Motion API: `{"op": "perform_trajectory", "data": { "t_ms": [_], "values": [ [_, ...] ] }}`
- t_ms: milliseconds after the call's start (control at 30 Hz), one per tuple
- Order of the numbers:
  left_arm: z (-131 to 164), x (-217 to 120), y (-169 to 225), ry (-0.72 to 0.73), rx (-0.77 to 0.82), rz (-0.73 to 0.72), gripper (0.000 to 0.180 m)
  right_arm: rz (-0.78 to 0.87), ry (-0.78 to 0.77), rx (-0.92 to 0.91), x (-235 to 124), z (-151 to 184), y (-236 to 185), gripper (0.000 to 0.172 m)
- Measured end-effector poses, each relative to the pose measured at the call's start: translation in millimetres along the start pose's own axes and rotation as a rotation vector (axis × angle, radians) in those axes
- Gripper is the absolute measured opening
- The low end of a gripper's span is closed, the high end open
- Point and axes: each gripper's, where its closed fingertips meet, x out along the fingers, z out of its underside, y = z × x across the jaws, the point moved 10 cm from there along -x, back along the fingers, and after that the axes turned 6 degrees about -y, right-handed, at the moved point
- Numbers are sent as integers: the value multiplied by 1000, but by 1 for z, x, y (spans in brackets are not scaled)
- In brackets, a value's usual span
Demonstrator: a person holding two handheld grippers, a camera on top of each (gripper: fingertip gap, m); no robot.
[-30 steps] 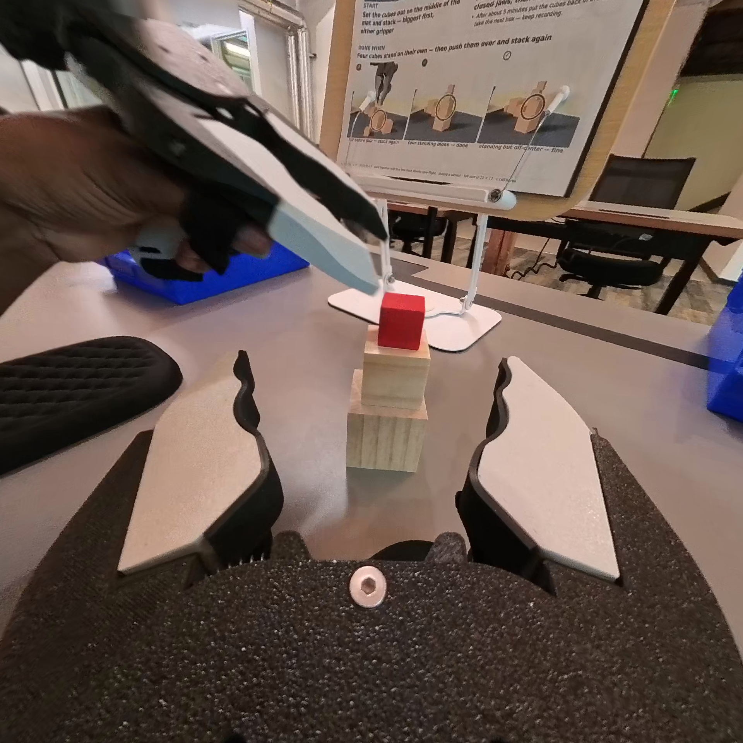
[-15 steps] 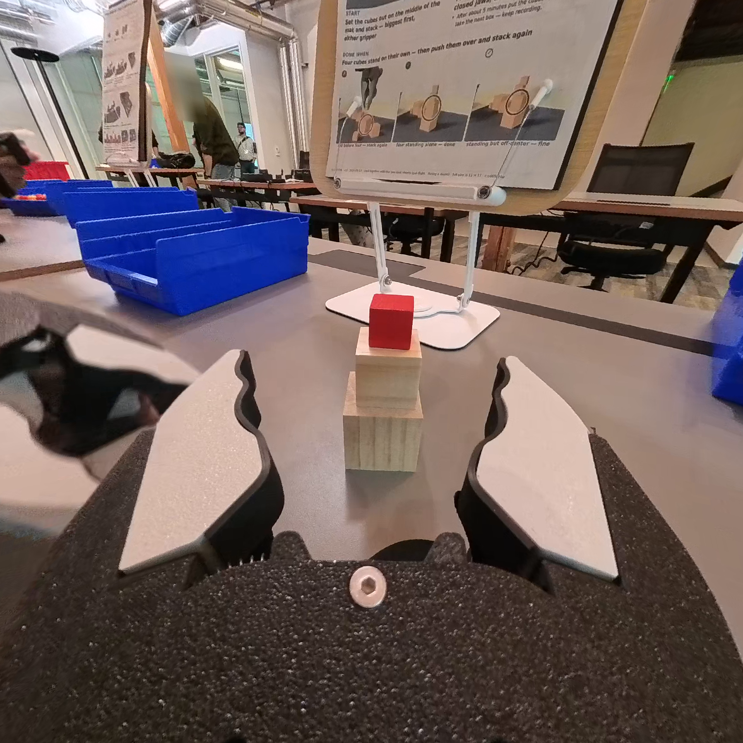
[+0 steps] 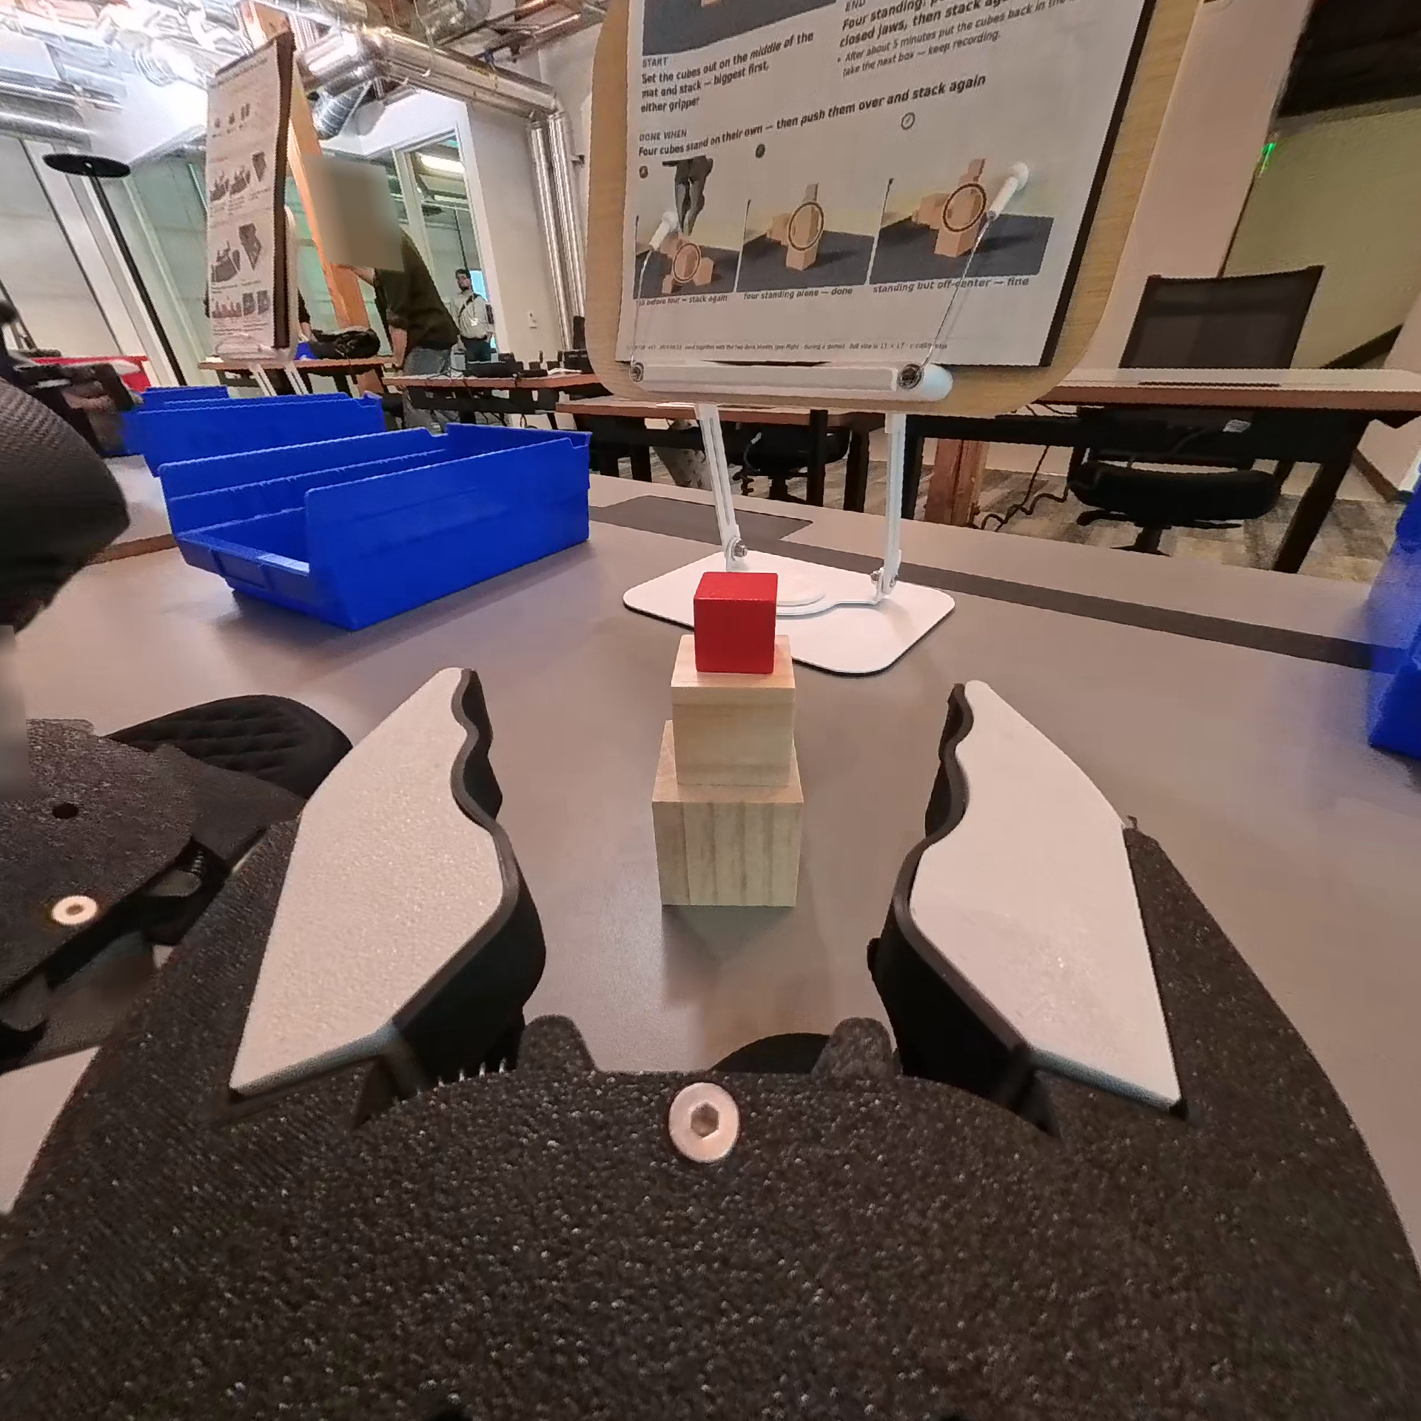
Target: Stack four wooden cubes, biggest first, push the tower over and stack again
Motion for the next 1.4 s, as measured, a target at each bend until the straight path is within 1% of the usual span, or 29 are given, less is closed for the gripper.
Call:
{"op": "perform_trajectory", "data": {
  "t_ms": [100,233,333,433,500,600,667,733,800,867,1000,1100,1200,1400],
  "values": [
    [1,4,0,-28,11,15,29,0,1,1,0,0,0,110],
    [2,0,-4,-19,22,6,28,-1,-1,3,0,0,0,110],
    [6,-11,-11,-9,22,12,28,-2,1,4,0,0,0,110],
    [5,-33,-29,17,0,6,28,-4,-2,5,0,0,0,109],
    [-5,-55,-48,49,10,-31,28,-4,-2,1,0,0,0,109],
    [-33,-88,-75,89,55,-65,28,-5,-4,-5,0,0,-1,109],
    [-56,-103,-89,96,90,-45,28,-11,-7,-8,1,0,-1,109],
    [-78,-109,-101,122,123,16,28,-14,-6,-11,0,0,-1,109],
    [-96,-107,-109,128,154,92,28,-19,-6,-12,0,0,-1,109],
    [-109,-99,-116,108,190,120,28,-26,-6,-11,0,0,-1,109],
    [-125,-81,-124,64,214,174,28,-32,-3,-7,0,0,-1,108],
    [-131,-69,-126,19,248,180,28,-35,-2,-2,0,0,0,108],
    [-134,-60,-128,-14,246,205,28,-36,-1,-2,0,0,0,108],
    [-133,-50,-134,-7,214,265,28,-35,0,-8,0,0,-1,108]
  ]
}}
